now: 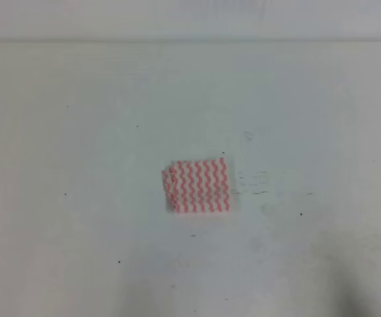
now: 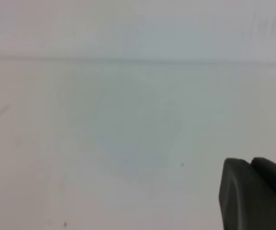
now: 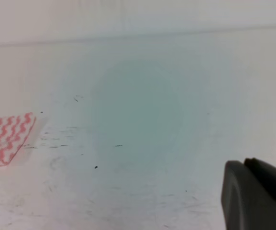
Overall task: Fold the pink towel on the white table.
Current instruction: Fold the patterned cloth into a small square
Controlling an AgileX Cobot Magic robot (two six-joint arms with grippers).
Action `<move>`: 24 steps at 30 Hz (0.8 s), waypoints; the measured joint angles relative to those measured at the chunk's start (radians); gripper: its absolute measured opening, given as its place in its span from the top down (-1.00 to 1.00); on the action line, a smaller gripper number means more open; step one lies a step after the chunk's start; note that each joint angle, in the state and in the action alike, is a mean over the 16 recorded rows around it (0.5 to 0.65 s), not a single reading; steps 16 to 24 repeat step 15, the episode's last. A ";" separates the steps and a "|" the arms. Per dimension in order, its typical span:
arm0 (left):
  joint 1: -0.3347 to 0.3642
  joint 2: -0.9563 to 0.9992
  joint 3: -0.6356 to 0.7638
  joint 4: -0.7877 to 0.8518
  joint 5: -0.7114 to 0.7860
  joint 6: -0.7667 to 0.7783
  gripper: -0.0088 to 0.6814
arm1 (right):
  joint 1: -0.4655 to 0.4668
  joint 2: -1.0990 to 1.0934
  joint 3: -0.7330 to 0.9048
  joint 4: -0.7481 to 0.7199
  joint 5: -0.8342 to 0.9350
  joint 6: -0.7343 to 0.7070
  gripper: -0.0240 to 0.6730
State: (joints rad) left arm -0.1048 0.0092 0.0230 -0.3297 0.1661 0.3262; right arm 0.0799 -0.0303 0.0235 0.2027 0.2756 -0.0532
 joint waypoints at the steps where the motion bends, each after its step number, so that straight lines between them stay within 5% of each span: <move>1: 0.010 -0.010 0.000 0.056 0.020 -0.066 0.98 | 0.000 0.001 -0.001 0.000 0.001 0.000 0.98; 8: 0.040 -0.038 -0.001 0.277 0.107 -0.336 0.98 | 0.000 0.003 -0.005 0.003 0.004 0.000 0.98; 24: 0.040 -0.036 -0.004 0.302 0.144 -0.361 0.98 | 0.000 0.004 -0.008 0.005 0.006 0.000 0.98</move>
